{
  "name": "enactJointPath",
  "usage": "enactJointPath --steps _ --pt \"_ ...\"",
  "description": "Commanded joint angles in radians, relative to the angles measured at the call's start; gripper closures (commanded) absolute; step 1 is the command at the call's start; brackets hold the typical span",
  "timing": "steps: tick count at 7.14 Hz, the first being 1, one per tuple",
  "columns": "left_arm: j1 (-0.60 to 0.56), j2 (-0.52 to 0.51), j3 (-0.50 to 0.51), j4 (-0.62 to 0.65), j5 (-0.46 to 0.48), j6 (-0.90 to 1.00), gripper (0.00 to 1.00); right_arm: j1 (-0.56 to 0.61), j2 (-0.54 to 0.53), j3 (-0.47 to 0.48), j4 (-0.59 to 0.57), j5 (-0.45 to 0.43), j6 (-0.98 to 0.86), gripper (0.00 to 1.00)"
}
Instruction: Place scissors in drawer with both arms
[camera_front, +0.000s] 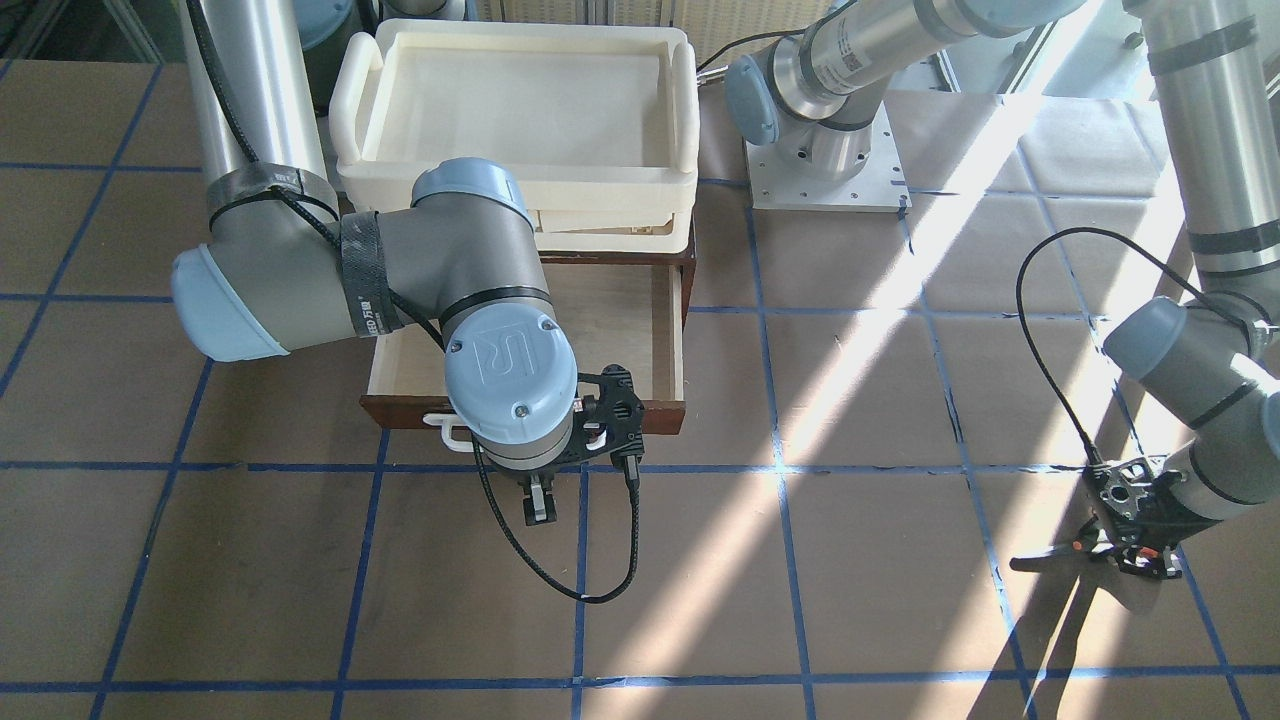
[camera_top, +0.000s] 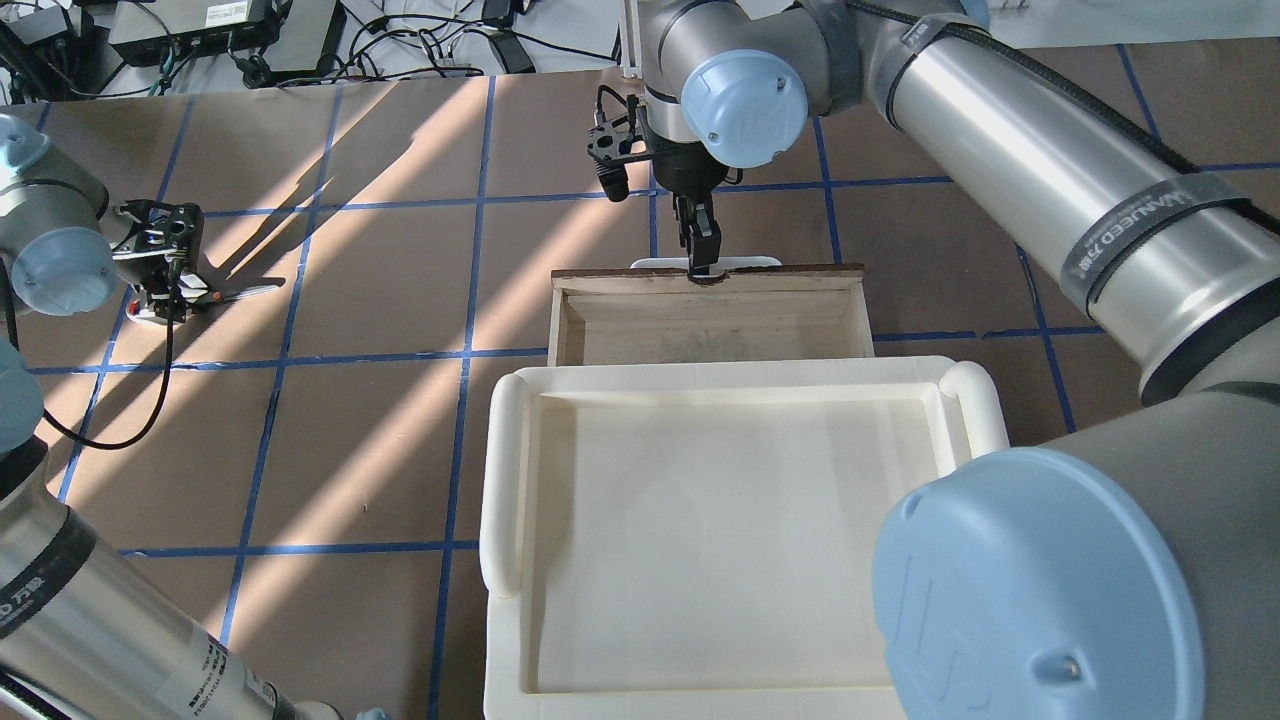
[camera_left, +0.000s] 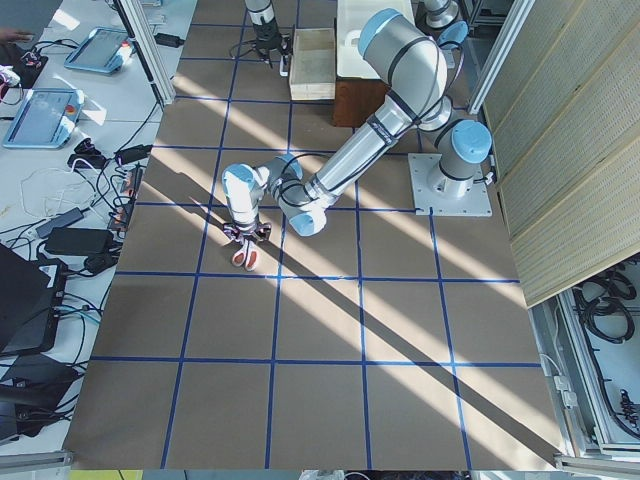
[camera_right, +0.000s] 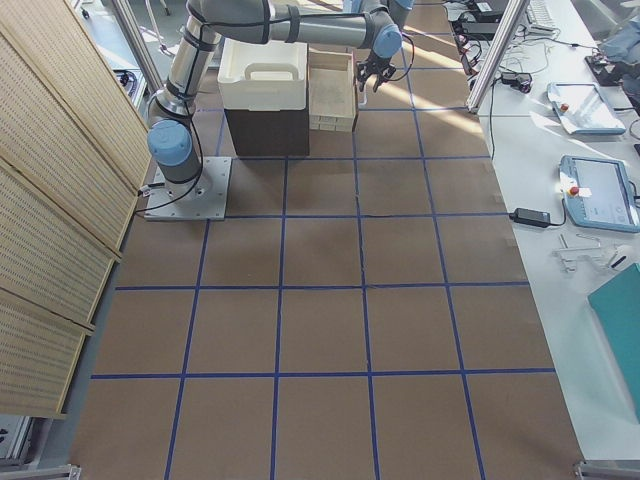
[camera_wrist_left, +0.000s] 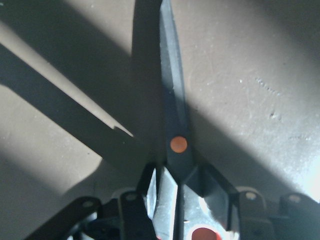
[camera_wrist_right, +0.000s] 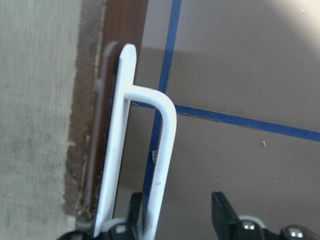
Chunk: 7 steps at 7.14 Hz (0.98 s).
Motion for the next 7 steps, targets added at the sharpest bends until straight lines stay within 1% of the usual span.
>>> enactJointPath --steps 1,2,3,4,5,7 --pt "0.000 0.010 0.000 -0.002 -0.009 0.006 1.00 0.001 0.015 -0.021 -0.009 0.003 -0.013 0.47" --pt "-0.001 0.020 0.000 -0.011 -0.032 0.008 1.00 -0.001 0.015 -0.023 -0.014 -0.002 -0.017 0.42" --pt "-0.001 0.037 0.000 -0.049 -0.059 0.006 1.00 -0.001 0.015 -0.023 -0.018 -0.003 -0.029 0.31" --pt "-0.017 0.063 0.001 -0.102 -0.078 -0.009 1.00 -0.002 0.007 -0.023 -0.029 0.001 -0.017 0.00" --pt "-0.030 0.107 0.003 -0.136 -0.079 -0.021 1.00 -0.004 -0.022 -0.025 -0.090 -0.005 -0.001 0.00" --pt "-0.084 0.198 0.004 -0.246 -0.079 -0.127 1.00 -0.048 -0.105 -0.017 -0.104 0.000 0.053 0.00"
